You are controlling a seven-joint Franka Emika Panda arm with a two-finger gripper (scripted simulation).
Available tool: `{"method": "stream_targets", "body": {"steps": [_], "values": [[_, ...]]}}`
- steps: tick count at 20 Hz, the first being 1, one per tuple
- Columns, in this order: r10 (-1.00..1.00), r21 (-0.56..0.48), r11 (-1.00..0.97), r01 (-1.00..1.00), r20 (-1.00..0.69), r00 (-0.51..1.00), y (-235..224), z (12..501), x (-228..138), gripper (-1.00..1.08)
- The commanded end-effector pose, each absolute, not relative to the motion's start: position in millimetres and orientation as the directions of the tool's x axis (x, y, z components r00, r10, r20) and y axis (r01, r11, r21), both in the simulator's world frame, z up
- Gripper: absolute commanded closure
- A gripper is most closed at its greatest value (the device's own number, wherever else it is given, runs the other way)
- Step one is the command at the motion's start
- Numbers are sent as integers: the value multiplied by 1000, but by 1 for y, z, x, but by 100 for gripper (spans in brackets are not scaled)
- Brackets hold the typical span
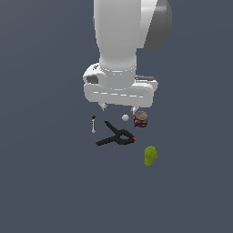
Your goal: Pick up a designated object from a clutter of objects.
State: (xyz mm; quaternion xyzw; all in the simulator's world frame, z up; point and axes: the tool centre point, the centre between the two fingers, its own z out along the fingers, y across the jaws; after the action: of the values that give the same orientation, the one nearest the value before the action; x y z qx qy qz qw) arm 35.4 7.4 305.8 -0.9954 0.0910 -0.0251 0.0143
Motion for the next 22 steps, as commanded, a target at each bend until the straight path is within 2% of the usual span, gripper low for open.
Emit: {"method": "stream_targets", "body": {"steps": [1,22], "values": [[-217,-32,-976,-216,43,975,15,295,42,-92],[-561,-16,-828,-561,11,828,103,176,85,-92]]}}
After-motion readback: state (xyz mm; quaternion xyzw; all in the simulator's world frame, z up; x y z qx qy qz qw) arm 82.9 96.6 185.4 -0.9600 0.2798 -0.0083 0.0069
